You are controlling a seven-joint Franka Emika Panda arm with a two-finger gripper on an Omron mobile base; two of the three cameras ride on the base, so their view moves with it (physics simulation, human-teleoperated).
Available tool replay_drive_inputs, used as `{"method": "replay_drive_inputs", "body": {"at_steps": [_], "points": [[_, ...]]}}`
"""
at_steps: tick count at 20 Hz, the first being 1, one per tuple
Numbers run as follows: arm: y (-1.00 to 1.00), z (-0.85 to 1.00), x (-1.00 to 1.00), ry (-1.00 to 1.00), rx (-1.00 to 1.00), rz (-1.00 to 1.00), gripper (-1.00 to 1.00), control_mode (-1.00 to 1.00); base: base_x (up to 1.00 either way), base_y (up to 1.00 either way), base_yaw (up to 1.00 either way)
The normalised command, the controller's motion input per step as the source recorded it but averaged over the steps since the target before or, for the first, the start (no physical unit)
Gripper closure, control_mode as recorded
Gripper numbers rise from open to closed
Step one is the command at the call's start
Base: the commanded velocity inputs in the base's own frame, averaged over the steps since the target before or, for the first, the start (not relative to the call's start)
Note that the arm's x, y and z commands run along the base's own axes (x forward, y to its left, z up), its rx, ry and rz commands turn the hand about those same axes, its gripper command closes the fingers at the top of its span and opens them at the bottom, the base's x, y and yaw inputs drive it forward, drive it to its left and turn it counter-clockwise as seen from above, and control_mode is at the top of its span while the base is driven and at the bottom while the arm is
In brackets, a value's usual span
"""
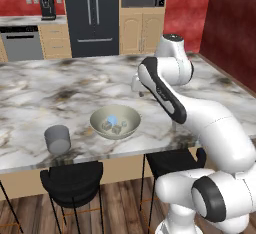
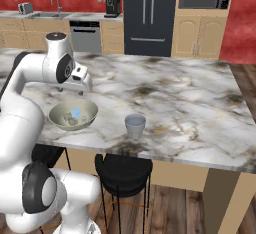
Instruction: There are four ice cubes in the ice bowl. Place two ice cubes in each glass of water.
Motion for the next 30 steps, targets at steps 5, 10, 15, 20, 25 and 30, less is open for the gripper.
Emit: {"method": "replay_drive_inputs", "body": {"at_steps": [5,10,15,20,25,30], "points": [[0.87,-0.12,0.54,0.0,0.04,-0.09,-1.0,-1.0,0.0,0.0,0.0],[0.03,-0.3,0.33,-0.01,0.0,0.0,-1.0,-1.0,0.0,0.0,0.0],[0.0,-0.43,0.45,0.0,0.02,0.0,-1.0,-1.0,0.0,0.0,0.0],[0.0,-0.36,0.58,0.03,0.0,0.0,-1.0,-1.0,0.0,0.0,0.0],[0.0,-0.38,0.52,0.06,0.0,0.0,-1.0,-1.0,0.0,0.0,0.0],[0.06,-0.43,0.41,0.14,0.0,0.01,-1.0,-1.0,0.0,0.0,0.0]]}}
